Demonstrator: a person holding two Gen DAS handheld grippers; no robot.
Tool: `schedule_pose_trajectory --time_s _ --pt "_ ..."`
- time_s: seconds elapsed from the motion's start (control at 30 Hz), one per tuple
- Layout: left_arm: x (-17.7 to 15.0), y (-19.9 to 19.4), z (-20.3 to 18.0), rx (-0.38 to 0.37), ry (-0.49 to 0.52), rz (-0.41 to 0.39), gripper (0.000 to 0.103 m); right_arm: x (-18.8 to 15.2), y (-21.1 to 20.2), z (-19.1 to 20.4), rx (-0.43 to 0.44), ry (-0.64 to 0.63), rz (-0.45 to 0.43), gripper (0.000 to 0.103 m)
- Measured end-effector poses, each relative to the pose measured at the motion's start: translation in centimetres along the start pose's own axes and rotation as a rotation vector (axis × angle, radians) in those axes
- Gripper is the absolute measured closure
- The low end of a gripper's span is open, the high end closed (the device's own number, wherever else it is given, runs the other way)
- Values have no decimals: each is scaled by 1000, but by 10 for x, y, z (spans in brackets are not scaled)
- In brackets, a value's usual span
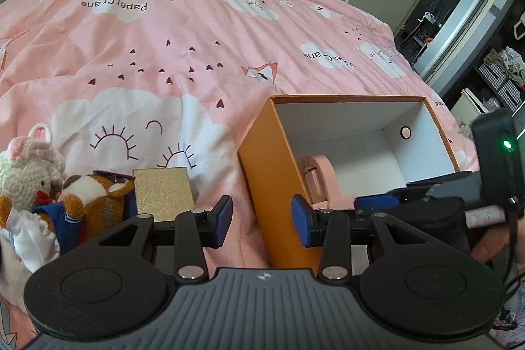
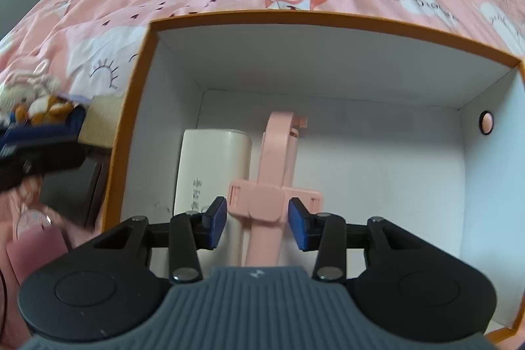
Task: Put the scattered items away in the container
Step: 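Grasp the pink selfie stick inside the shoebox with the right gripper and lay it down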
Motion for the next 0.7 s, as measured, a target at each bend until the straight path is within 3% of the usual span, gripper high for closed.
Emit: schedule_pose_trajectory --time_s 0.13,0.47,0.7 --pt "0 1 5 4 -17 1 57 12 6 -2 -22 25 -14 59" --pt "-1 10 8 6 -17 22 57 14 19 -15 -50 40 11 74" --pt "-1 11 6 10 -12 27 57 9 4 -30 36 72 -13 80"
Point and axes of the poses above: each gripper's, at about its wrist camera, not at the fingertips, and y roughly the way its jaws point, z to its left, x to its top, the point moved 1 cm from there along y, roughly the way its jaws point, and after that the axes turned 13 degrees about x, right-handed, at the moved point
